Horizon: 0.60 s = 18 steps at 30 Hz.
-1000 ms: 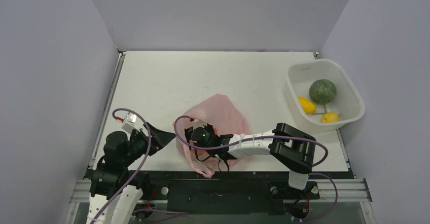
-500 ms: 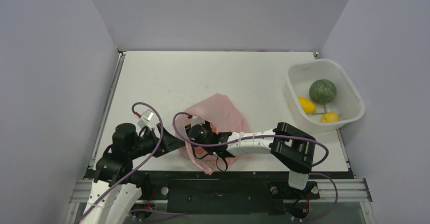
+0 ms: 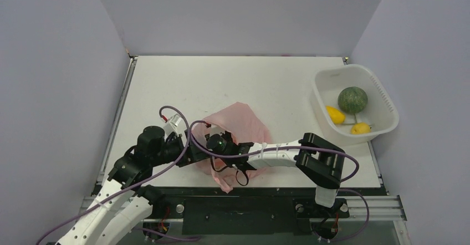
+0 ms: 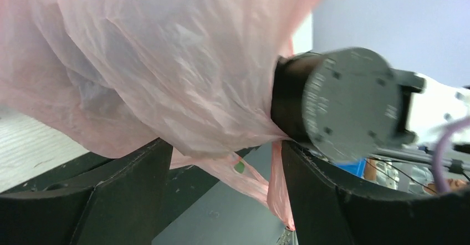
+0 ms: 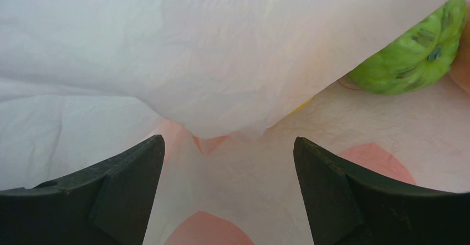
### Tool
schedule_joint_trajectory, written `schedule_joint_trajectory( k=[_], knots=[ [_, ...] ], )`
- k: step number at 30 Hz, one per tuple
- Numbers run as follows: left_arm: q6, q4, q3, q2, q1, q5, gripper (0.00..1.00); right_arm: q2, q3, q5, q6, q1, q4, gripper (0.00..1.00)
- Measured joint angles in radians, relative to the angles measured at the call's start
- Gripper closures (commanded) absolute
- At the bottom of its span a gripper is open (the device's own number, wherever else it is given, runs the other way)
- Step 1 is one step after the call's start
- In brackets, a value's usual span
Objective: Take the fake fruits out of the plastic bag
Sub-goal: Take out the fake fruit from the plastic bag.
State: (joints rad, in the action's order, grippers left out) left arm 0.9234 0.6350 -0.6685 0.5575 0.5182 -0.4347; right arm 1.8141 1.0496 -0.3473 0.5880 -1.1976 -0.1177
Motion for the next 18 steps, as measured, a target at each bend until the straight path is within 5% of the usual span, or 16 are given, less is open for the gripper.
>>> schedule_joint_trajectory(
  k=[1, 3, 7, 18],
  knots=[
    [0.001, 0.008, 0.001, 0.023, 0.012, 0.019, 0.44, 0.000, 0.000, -0.004, 0.000, 0.001, 0.002, 0.18],
    [0.010, 0.010, 0.008, 0.053, 0.032, 0.048, 0.75, 0.000, 0.000, -0.004, 0.000, -0.002, 0.003, 0.19],
    [0.003, 0.012, 0.031, 0.058, 0.050, 0.100, 0.98, 0.000, 0.000, -0.005, -0.002, -0.006, 0.005, 0.19],
    [-0.125, 0.253, -0.026, 0.013, 0.050, 0.288, 1.00, -0.078, -0.178, 0.003, -0.061, 0.001, -0.093, 0.17]
  ],
)
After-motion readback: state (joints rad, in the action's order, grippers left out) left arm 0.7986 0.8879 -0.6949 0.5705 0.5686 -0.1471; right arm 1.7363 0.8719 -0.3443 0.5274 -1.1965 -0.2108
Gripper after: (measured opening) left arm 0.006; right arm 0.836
